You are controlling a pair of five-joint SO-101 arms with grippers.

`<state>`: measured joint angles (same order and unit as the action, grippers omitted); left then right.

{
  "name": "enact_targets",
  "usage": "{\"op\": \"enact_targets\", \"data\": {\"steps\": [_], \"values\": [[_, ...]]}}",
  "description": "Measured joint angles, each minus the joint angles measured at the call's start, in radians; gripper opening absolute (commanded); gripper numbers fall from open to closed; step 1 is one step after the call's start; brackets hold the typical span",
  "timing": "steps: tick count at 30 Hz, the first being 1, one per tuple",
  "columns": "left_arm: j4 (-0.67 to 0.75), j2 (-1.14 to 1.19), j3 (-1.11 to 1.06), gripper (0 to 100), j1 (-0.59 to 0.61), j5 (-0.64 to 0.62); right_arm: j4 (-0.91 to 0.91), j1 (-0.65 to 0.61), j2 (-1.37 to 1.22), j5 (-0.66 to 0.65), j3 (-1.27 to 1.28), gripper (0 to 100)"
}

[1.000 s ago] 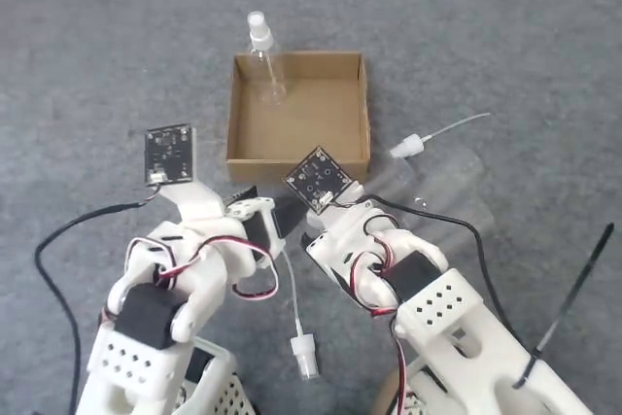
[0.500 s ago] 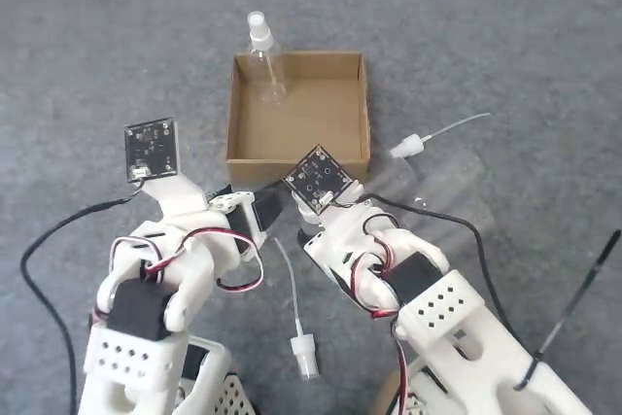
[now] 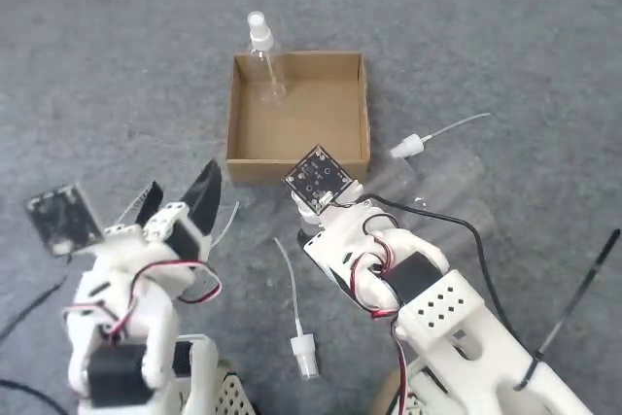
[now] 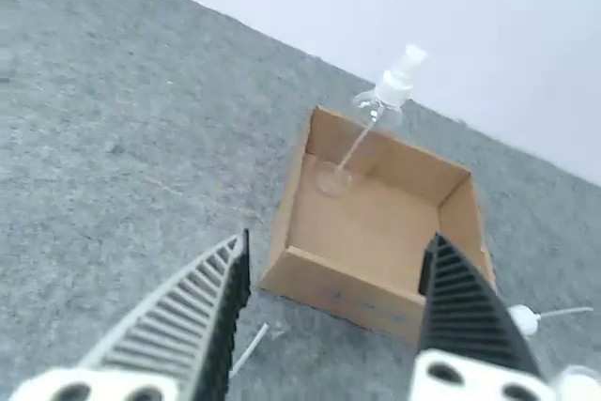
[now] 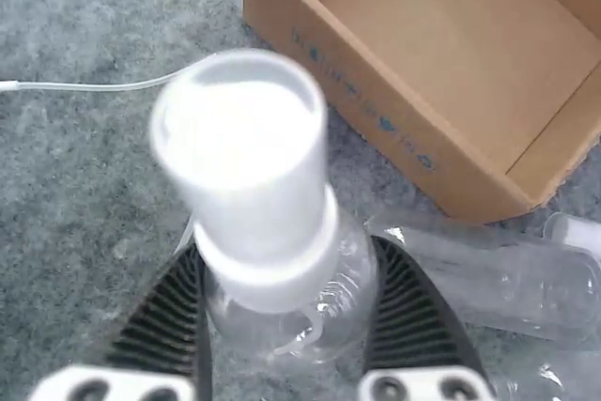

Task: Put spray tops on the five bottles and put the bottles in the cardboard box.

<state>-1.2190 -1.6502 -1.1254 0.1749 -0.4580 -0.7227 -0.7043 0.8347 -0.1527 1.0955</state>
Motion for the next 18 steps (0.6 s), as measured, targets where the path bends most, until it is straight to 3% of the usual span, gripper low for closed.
{"op": "enact_targets", "data": {"steps": [5,12,18], "values": [[0.000,-0.150,-0.126,25,0.038,0.008,0.000,0.000,0.000,0.000,0.000,0.6],[0.000,-0.153,-0.163,0,0.100,0.006,0.000,0.000,0.000,0.000,0.000,0.6],[0.000,-0.155,-0.178,1,0.110,0.012,0.000,0.000,0.000,0.000,0.000,0.6]]}}
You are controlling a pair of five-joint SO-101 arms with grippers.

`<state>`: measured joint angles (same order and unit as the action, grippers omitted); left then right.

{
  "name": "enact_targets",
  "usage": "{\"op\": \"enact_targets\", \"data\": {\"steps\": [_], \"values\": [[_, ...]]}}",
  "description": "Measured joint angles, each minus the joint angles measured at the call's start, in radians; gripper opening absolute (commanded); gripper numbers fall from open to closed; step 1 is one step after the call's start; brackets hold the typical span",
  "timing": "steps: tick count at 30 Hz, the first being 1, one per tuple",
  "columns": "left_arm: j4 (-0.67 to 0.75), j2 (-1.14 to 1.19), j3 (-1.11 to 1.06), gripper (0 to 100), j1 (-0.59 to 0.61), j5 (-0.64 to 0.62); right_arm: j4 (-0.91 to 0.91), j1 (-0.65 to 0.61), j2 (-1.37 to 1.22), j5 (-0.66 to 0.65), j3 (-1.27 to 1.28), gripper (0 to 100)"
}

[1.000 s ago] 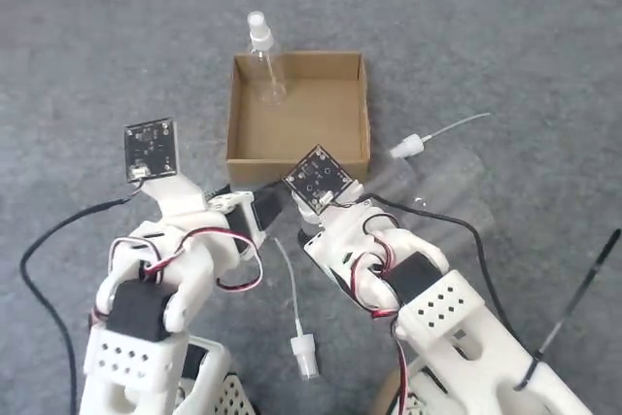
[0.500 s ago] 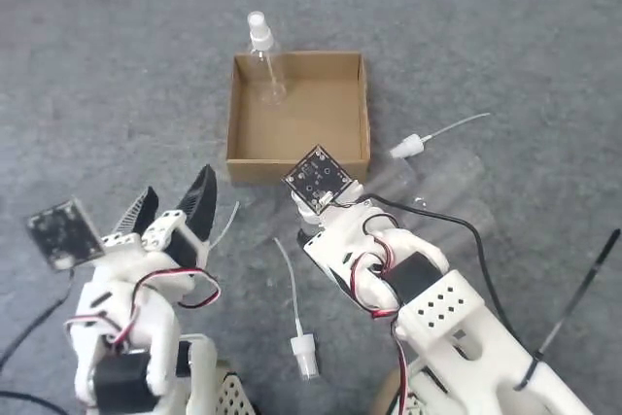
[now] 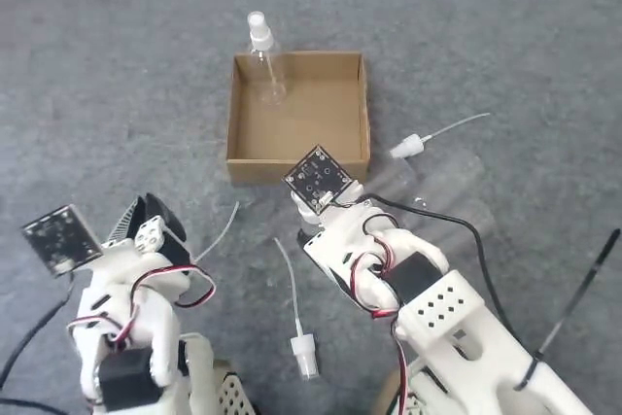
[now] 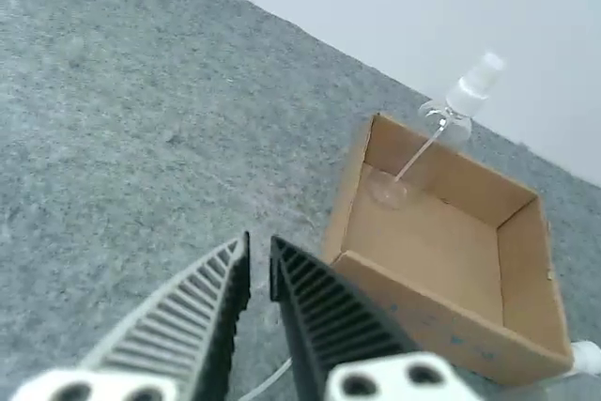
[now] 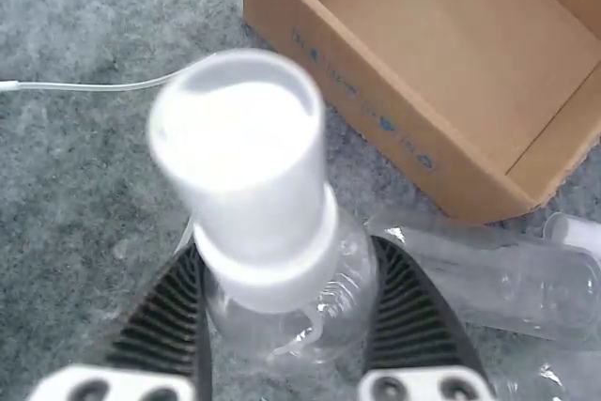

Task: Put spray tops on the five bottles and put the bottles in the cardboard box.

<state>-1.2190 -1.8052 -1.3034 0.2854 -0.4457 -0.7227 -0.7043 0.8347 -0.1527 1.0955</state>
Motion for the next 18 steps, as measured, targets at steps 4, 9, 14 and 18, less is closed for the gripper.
{"op": "enact_targets", "data": {"steps": [4,9,14,18], "values": [[0.072,0.000,-0.110,1,-0.002,0.000,0.000,0.000,0.000,0.000,0.000,0.6],[0.189,0.000,-0.253,1,-0.002,0.000,0.000,0.000,0.015,0.000,0.000,0.6],[0.264,0.000,-0.290,1,0.003,0.000,0.000,0.000,0.135,0.000,0.000,0.6],[0.281,0.000,-0.334,1,-0.034,0.000,0.000,0.000,0.229,0.000,0.000,0.6]]}}
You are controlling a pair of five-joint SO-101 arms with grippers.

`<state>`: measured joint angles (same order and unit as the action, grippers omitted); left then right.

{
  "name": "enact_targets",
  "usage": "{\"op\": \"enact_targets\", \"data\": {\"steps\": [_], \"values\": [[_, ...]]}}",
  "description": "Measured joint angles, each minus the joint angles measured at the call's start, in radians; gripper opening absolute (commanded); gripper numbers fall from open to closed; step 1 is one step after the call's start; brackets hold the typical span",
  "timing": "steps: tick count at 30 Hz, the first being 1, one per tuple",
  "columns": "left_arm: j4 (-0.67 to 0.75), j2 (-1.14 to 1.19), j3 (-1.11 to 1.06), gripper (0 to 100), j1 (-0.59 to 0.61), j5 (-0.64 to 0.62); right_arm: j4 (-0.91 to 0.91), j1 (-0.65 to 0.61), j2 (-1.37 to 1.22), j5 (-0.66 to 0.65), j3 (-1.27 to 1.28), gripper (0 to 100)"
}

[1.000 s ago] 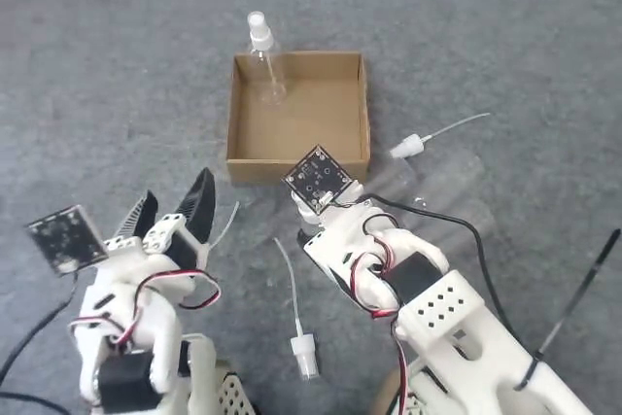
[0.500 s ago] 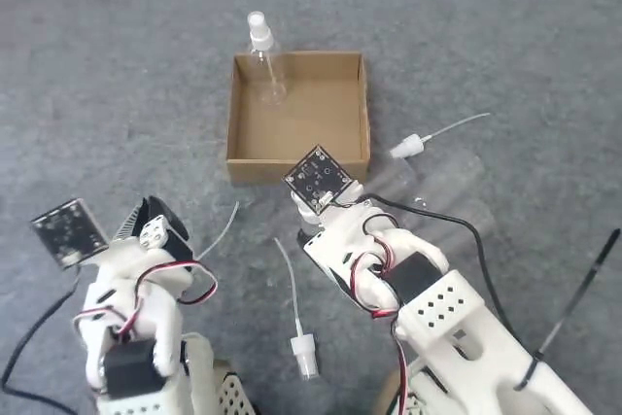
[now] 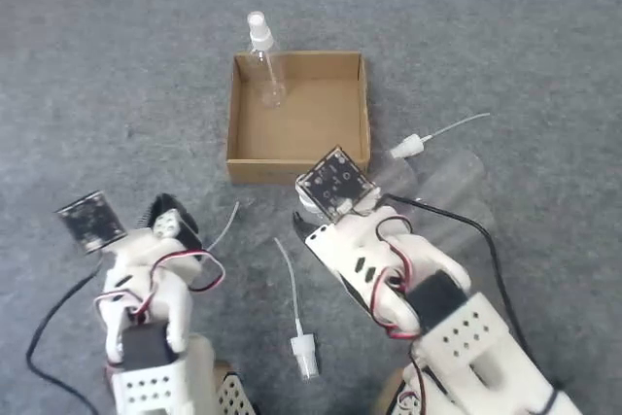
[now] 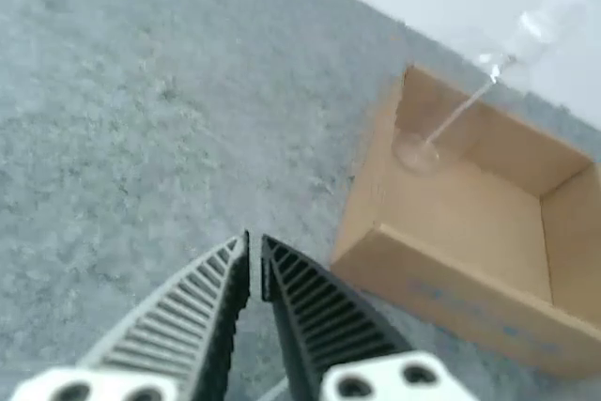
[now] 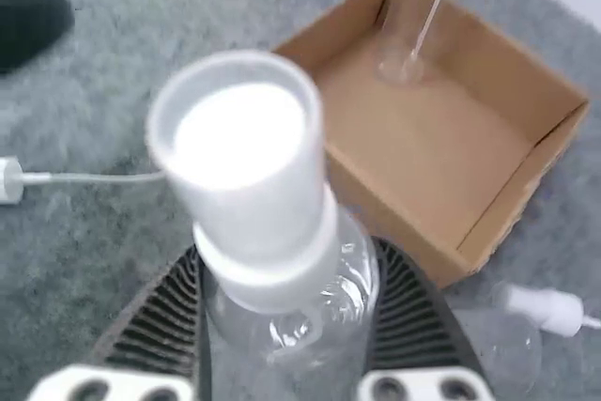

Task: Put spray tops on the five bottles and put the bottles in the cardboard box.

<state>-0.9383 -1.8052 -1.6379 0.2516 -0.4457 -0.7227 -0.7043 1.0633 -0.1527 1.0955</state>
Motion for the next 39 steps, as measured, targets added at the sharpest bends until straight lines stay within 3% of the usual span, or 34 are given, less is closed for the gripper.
{"op": "enact_targets", "data": {"steps": [4,18,39], "values": [[0.060,0.000,-0.058,1,-0.089,0.023,0.000,0.000,0.075,0.000,0.000,0.6],[0.068,0.000,-0.060,1,-0.097,0.051,0.000,0.002,0.115,-0.046,-0.199,0.6],[0.068,0.000,-0.060,1,-0.097,0.106,0.000,0.000,-0.618,-0.074,-0.756,0.6]]}}
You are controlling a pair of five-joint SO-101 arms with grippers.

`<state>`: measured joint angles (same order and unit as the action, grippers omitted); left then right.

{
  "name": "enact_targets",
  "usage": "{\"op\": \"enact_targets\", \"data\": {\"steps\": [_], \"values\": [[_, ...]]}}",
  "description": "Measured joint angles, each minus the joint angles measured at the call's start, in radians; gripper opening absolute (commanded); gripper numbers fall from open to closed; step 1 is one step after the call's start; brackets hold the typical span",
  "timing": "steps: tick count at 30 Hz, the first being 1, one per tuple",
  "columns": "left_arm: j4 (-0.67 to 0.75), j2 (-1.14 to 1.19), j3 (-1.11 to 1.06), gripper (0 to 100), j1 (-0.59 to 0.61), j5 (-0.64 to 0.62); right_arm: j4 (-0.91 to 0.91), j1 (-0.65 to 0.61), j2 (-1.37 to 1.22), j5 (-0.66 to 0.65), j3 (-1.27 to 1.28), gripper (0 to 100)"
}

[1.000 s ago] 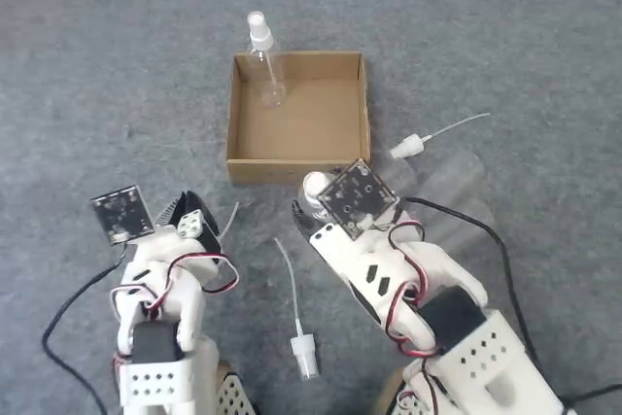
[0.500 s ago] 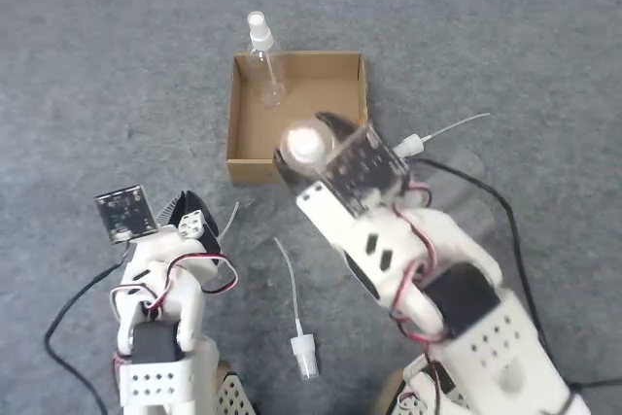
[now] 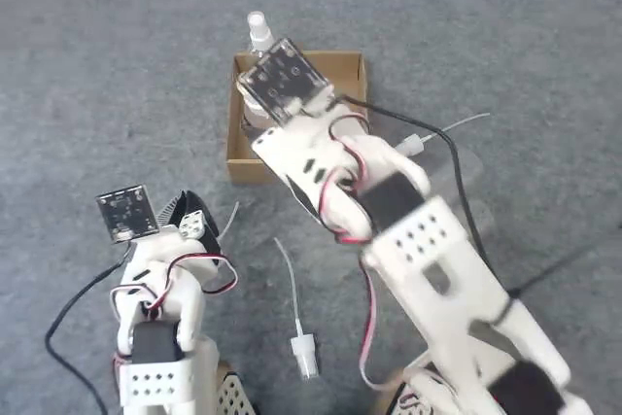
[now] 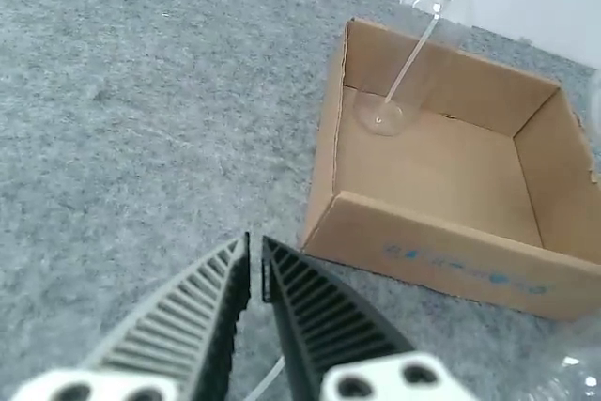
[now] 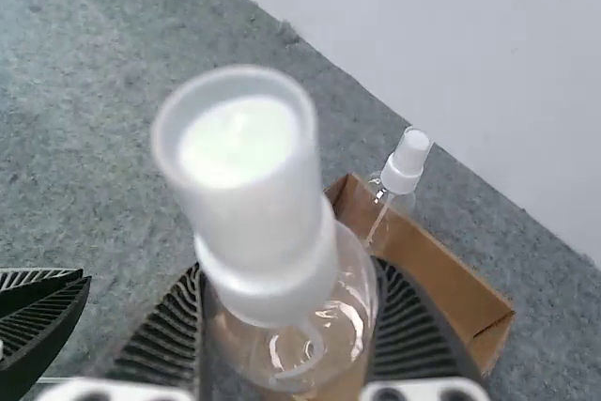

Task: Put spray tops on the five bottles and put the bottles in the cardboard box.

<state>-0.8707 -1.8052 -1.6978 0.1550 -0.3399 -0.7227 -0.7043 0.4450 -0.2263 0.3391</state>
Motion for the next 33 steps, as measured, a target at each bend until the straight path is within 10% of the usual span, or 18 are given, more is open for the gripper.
{"op": "enact_targets", "data": {"steps": [33], "values": [[0.000,0.000,0.000,1,0.000,0.040,0.555,0.028,-0.773,0.061,-0.196,0.6]]}}
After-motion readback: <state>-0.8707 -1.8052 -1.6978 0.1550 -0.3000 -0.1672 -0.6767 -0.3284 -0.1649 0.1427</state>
